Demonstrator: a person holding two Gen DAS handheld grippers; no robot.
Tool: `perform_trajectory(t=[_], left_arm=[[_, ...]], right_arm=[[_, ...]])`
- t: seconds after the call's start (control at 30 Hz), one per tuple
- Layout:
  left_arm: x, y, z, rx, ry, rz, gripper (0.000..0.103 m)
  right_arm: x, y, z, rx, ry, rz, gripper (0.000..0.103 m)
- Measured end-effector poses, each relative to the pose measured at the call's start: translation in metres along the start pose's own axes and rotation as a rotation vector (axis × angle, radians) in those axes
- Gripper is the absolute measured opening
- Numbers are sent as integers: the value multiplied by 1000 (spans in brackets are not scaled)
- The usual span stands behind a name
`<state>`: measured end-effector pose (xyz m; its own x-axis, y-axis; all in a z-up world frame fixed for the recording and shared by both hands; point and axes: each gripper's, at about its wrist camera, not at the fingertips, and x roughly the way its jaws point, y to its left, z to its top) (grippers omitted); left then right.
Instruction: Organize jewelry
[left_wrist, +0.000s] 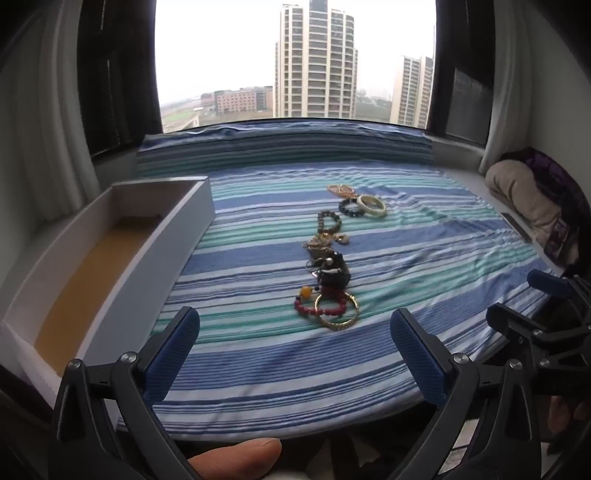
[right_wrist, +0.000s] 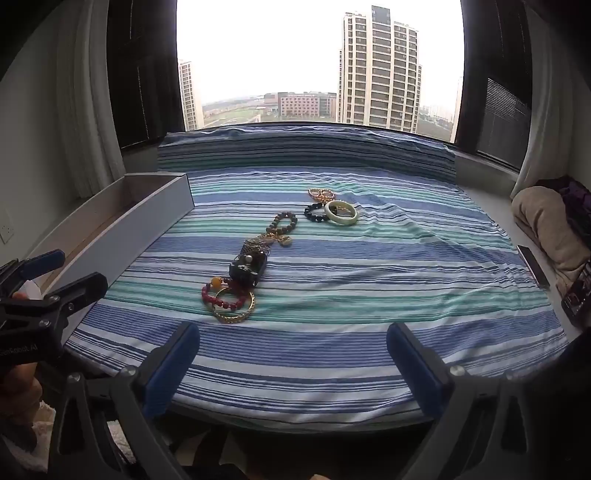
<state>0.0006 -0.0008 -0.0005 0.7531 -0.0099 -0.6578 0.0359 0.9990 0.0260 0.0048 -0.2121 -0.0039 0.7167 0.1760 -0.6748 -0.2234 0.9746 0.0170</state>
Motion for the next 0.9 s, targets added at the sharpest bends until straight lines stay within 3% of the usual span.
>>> perform_trajectory(t=[0.17, 0.23, 0.43, 0.6, 0.9], left_arm=[[4, -13, 0, 9, -6, -9, 103], [7, -1, -3, -50, -2, -62, 103], [11, 4, 1, -89, 60, -95, 103], [8, 5, 2, -84, 43, -44, 103], [14, -8, 12, -31, 30, -41, 103]], right_arm=[[2, -7, 0, -39, 10, -12, 103], [3, -3, 2, -35, 19, -18, 103], [-15, -14, -1, -21, -40, 14, 103], [-7, -8, 2, -24, -47, 31, 103], [-1, -15, 1, -22, -4, 2, 103]])
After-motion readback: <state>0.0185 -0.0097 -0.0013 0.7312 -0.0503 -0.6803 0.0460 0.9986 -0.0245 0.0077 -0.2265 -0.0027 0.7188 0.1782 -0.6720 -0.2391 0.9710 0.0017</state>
